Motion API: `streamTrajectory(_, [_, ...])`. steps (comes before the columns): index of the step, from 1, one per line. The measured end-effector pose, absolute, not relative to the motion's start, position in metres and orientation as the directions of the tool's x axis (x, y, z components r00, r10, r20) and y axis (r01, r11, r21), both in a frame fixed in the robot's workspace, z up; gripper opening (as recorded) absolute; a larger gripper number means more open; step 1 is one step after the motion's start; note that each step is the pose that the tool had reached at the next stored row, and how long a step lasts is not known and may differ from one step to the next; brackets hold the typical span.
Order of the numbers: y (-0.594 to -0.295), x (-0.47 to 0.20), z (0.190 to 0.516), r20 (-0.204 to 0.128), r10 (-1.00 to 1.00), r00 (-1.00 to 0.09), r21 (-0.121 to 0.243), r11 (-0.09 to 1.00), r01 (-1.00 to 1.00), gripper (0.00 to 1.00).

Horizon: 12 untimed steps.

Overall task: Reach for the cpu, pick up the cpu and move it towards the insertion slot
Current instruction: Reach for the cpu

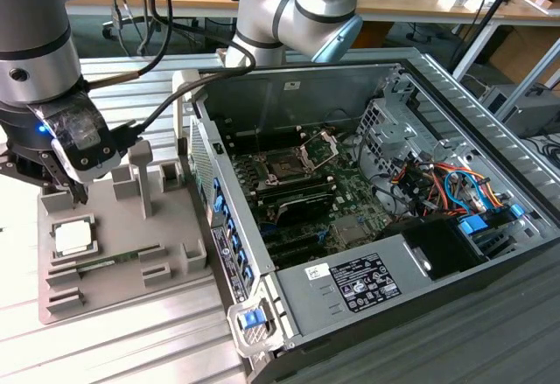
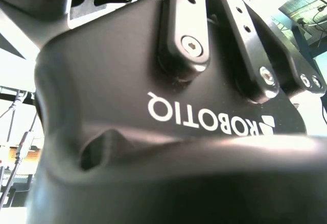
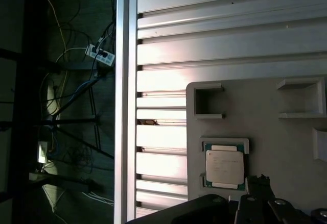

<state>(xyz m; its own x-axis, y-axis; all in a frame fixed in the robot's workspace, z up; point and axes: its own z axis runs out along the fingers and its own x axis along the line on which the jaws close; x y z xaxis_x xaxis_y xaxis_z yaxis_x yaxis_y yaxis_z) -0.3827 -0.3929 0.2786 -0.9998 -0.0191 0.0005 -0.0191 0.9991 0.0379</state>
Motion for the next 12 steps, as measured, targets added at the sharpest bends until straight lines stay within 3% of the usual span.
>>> streamTrajectory(12, [-0.3929, -0.3827, 0.2740, 0.001, -0.019, -1.000, 0.038, 0.999, -0.019, 0.10])
